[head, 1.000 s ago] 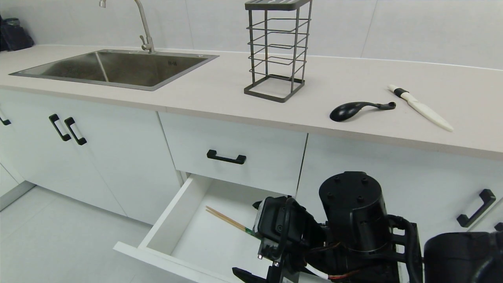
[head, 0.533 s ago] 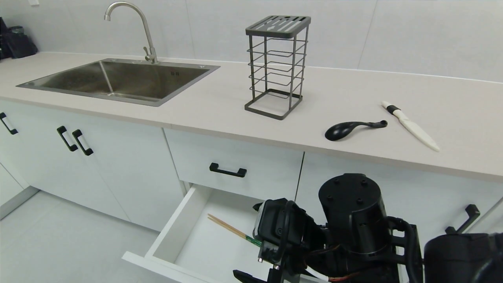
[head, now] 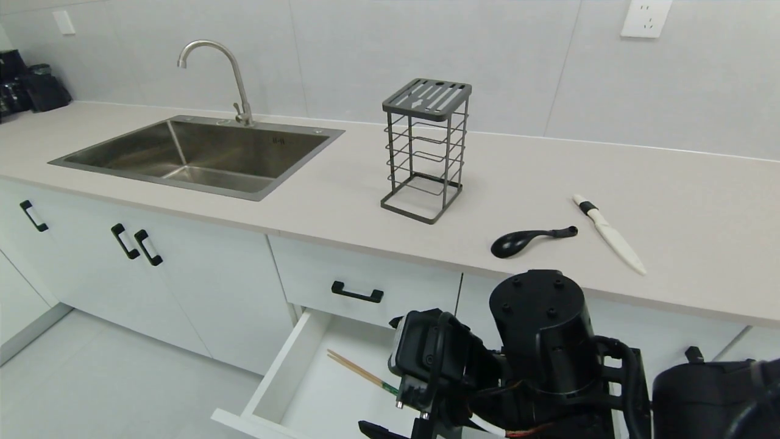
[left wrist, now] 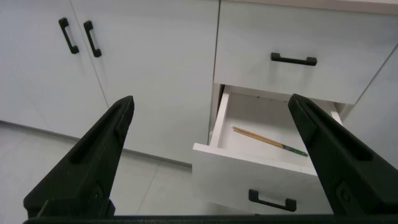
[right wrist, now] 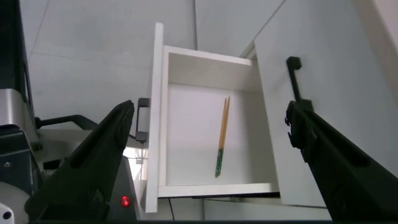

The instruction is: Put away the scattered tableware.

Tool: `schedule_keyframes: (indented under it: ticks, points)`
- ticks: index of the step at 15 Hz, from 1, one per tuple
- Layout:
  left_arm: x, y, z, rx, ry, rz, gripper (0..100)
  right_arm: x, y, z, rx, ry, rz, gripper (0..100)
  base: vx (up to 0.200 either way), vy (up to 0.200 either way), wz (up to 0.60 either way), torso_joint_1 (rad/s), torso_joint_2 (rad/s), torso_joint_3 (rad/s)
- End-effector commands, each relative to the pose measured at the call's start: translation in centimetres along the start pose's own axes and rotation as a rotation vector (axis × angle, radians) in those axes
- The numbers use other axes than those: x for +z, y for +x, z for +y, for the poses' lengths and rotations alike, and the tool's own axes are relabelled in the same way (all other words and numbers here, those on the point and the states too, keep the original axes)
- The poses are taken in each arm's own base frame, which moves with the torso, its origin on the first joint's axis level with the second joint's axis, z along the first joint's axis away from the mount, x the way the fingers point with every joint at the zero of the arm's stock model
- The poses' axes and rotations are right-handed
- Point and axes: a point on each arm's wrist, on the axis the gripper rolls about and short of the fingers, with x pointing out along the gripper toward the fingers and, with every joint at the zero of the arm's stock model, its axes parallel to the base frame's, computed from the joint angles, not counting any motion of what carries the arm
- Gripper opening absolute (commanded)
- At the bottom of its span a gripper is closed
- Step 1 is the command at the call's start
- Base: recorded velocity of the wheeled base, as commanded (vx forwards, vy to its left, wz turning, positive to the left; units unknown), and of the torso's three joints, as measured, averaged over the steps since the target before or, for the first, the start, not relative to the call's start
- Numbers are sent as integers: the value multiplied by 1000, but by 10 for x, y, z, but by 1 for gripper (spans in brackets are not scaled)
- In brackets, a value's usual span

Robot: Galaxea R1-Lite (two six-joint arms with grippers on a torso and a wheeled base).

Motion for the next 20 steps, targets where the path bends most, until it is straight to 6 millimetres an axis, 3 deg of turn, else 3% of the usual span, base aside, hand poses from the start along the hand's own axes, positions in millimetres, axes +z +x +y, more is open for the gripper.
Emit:
schedule_keyframes:
  ticks: [1,12,18,20]
  points:
    - [0,0,0,-1,0,2,100,-1,2,0,2,0,5,100,0,0,0,373,-486,-246]
    - [0,0,0,-1,0,0,100,5,12,-8,-15,8,-12,100,0,0,0,282,-528,-252]
    - [0,0,0,-1,0,2,100,36,26,-22,58,17,78,100,0,0,0,43,-78,-38]
    - [0,0,0,-1,0,0,100,26,26,-28,48,25,107,100,0,0,0,0,0,0]
